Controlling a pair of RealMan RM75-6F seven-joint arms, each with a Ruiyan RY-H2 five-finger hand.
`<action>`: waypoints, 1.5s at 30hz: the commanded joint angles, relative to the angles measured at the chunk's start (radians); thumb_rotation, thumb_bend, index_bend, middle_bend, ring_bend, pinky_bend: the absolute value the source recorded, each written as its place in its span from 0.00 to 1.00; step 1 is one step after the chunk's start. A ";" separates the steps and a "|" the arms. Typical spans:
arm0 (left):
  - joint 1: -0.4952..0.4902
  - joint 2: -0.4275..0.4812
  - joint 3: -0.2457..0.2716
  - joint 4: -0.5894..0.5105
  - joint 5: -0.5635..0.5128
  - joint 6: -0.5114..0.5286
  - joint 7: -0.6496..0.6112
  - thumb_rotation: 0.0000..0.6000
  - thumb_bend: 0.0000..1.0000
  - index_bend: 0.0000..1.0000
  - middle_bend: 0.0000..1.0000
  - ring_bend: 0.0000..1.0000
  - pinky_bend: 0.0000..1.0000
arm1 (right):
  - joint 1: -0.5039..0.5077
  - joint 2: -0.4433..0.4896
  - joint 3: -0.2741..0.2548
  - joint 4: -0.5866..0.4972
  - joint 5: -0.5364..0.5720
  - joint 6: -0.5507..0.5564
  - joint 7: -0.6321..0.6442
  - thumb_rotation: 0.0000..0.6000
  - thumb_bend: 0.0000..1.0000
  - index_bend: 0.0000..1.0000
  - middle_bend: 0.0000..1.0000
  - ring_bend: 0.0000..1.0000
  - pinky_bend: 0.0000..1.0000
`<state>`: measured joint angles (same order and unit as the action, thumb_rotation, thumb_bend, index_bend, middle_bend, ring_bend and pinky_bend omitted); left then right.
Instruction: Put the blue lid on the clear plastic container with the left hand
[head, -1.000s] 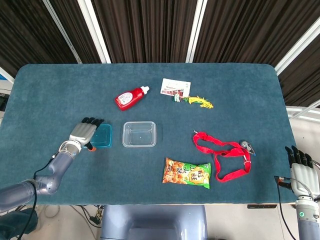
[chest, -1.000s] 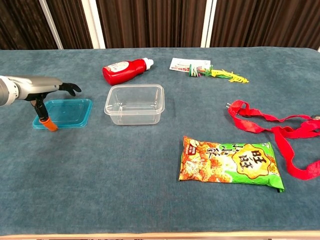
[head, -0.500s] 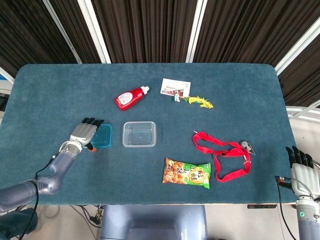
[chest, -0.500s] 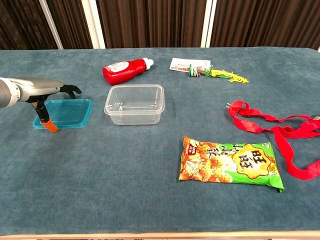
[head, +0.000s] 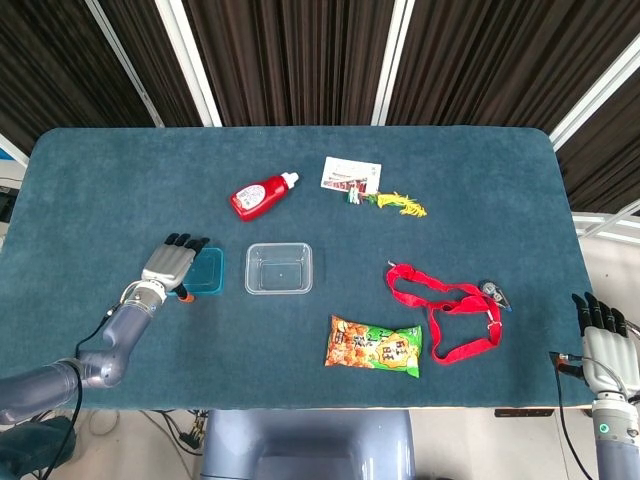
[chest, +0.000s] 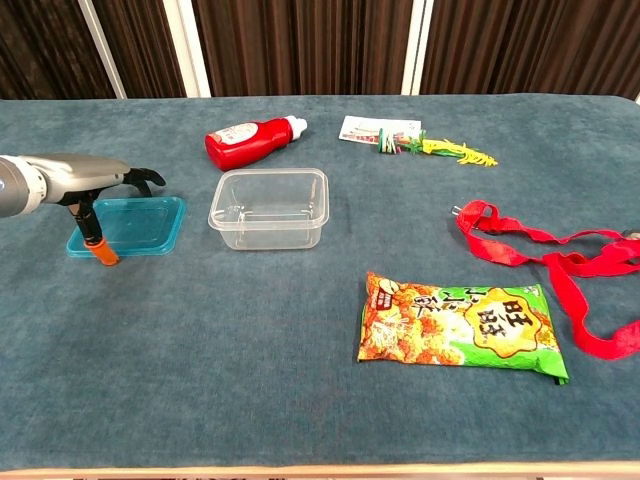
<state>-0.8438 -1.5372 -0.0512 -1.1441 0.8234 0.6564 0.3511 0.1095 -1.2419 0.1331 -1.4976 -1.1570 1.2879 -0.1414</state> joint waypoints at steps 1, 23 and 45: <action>0.002 -0.002 0.001 0.004 0.001 0.005 0.005 1.00 0.08 0.07 0.33 0.00 0.03 | 0.000 0.000 0.000 -0.001 0.002 -0.002 0.000 1.00 0.27 0.04 0.00 0.00 0.00; 0.012 0.040 -0.021 -0.037 -0.004 0.013 -0.013 1.00 0.18 0.09 0.38 0.00 0.04 | 0.000 0.004 -0.001 -0.013 0.012 -0.008 -0.001 1.00 0.27 0.04 0.00 0.00 0.00; -0.146 0.238 -0.082 -0.415 -0.200 0.090 0.181 1.00 0.18 0.10 0.38 0.00 0.04 | -0.005 0.016 0.004 -0.034 0.003 0.008 0.013 1.00 0.27 0.04 0.00 0.00 0.00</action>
<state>-0.9510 -1.3112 -0.1255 -1.5225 0.6790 0.7336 0.4980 0.1049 -1.2263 0.1365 -1.5316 -1.1541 1.2960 -0.1282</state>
